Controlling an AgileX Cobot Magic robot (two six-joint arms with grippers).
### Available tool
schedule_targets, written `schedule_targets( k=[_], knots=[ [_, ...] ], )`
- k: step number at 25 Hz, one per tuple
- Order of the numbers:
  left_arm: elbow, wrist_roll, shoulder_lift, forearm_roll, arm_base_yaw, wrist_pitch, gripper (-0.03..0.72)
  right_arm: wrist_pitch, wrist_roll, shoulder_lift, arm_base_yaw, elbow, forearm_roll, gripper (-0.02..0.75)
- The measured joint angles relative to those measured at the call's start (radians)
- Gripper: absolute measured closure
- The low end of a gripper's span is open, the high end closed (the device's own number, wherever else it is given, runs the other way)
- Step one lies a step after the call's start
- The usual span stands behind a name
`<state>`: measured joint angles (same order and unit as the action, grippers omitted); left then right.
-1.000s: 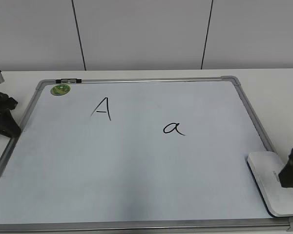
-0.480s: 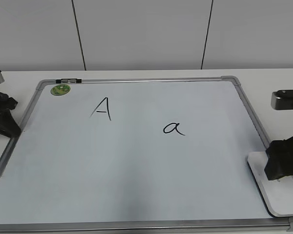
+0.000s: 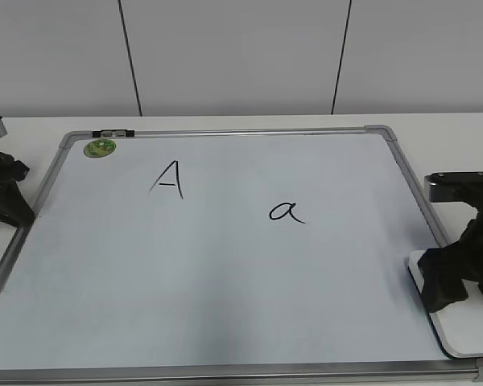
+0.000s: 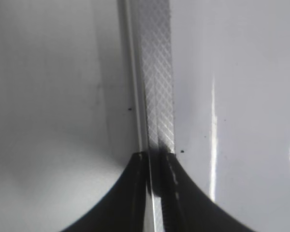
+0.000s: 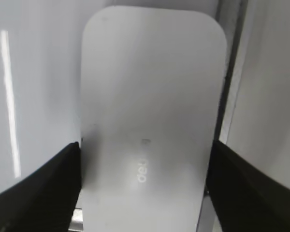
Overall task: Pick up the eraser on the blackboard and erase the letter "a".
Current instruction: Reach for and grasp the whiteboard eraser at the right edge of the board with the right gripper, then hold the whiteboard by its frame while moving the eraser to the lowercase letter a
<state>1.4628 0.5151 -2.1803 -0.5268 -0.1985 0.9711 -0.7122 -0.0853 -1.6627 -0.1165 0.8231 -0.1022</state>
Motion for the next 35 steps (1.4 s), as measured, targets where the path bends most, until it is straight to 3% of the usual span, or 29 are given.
schedule_targets(
  k=[23,35],
  knots=[
    [0.002,0.000,0.000,0.002,0.000,-0.002,0.643,0.002,0.029,-0.059,-0.037,0.049,0.035,0.230],
    [0.002,0.000,0.000,0.002,0.000,-0.002,0.643,-0.150,0.029,0.083,-0.039,0.120,0.030,0.230]
  ],
)
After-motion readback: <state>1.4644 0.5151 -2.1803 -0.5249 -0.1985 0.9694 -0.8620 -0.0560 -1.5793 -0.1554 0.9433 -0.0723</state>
